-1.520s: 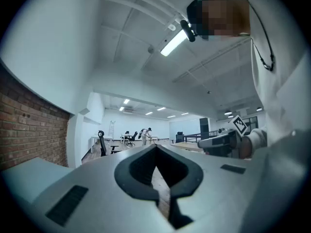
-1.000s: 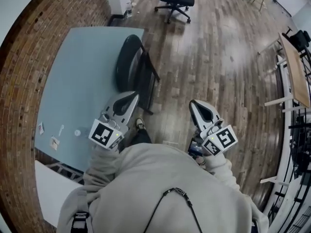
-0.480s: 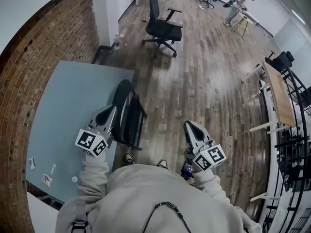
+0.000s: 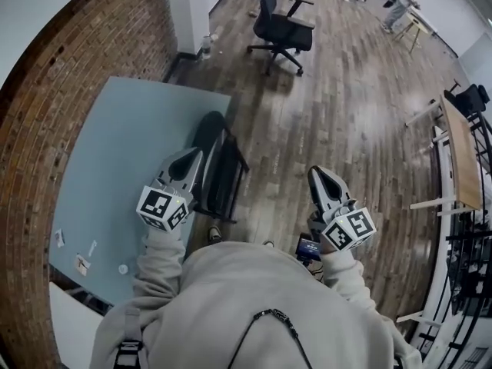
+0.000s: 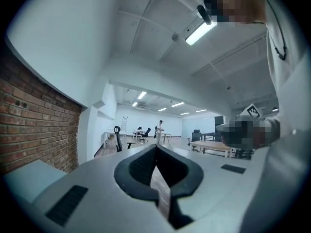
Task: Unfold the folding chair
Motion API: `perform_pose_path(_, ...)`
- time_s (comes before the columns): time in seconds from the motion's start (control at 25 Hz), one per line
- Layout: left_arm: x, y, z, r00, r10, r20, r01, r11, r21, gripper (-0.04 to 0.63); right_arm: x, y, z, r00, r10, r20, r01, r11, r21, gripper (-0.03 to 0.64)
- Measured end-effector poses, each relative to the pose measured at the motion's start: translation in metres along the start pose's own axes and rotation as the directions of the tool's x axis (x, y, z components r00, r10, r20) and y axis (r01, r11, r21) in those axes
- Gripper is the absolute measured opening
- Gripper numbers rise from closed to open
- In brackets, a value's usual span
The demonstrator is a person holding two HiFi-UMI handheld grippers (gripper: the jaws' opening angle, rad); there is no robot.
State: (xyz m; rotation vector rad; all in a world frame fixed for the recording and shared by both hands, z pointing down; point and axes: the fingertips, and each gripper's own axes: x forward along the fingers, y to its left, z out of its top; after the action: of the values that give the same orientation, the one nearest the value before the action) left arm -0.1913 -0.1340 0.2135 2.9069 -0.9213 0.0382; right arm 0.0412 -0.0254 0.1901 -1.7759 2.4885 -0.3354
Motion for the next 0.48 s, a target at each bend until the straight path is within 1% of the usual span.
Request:
perform_pose_path(0.08, 0.006, 0.003, -0.019, 0.996, -0.013, -0.091, 0.019, 0.998, 0.058, 0.003, 0.019, -0.002, -0.013, 0.998, 0.035, -0.044, -0.034, 0.999, 0.034, 0.008)
perform_pose_path(0.12, 0.01, 0.005, -0.031, 0.989, -0.02, -0.144, 0.034, 0.995, 0.095, 0.013, 0.031, -0.003, -0.023, 0.996, 0.05, -0.071, -0.046, 0.998, 0.053, 0.008)
perform_pose_path(0.16, 0.013, 0.01, -0.043, 0.982, -0.014, -0.191, 0.038, 0.992, 0.122, 0.014, 0.044, -0.004, -0.033, 0.993, 0.064, -0.102, -0.057, 0.996, 0.069, 0.008)
perform_pose_path(0.2, 0.017, 0.019, -0.054, 0.974, 0.004, -0.225, 0.028, 0.99, 0.135, 0.017, 0.058, -0.005, -0.045, 0.988, 0.077, -0.135, -0.066, 0.994, 0.083, 0.008)
perform_pose_path(0.24, 0.022, 0.03, -0.066, 0.967, 0.027, -0.253, 0.007, 0.991, 0.131, 0.052, 0.072, -0.006, -0.059, 0.981, 0.093, -0.17, -0.076, 0.992, 0.102, 0.008)
perform_pose_path(0.28, 0.025, 0.041, -0.08, 0.957, 0.052, -0.285, -0.019, 0.993, 0.115, 0.114, 0.087, -0.007, -0.073, 0.973, 0.113, -0.203, -0.087, 0.987, 0.132, 0.009)
perform_pose_path(0.32, 0.026, 0.05, -0.097, 0.94, 0.074, -0.332, -0.046, 0.995, 0.092, 0.174, 0.1, -0.005, -0.09, 0.962, 0.141, -0.234, -0.099, 0.978, 0.182, 0.011)
perform_pose_path(0.36, 0.025, 0.057, -0.117, 0.915, 0.093, -0.393, -0.069, 0.995, 0.074, 0.23, 0.112, -0.001, -0.108, 0.949, 0.177, -0.262, -0.111, 0.962, 0.249, 0.012)
perform_pose_path(0.4, 0.023, 0.062, -0.139, 0.882, 0.11, -0.458, -0.087, 0.994, 0.072, 0.302, 0.123, 0.005, -0.128, 0.933, 0.216, -0.289, -0.12, 0.941, 0.316, 0.019)
perform_pose_path(0.44, 0.021, 0.067, -0.159, 0.849, 0.131, -0.511, -0.1, 0.991, 0.089, 0.35, 0.136, 0.01, -0.15, 0.915, 0.249, -0.319, -0.123, 0.922, 0.368, 0.059)
perform_pose_path(0.48, 0.022, 0.075, -0.176, 0.822, 0.159, -0.547, -0.113, 0.987, 0.118, 0.376, 0.149, 0.014, -0.174, 0.895, 0.272, -0.354, -0.119, 0.91, 0.398, 0.122)
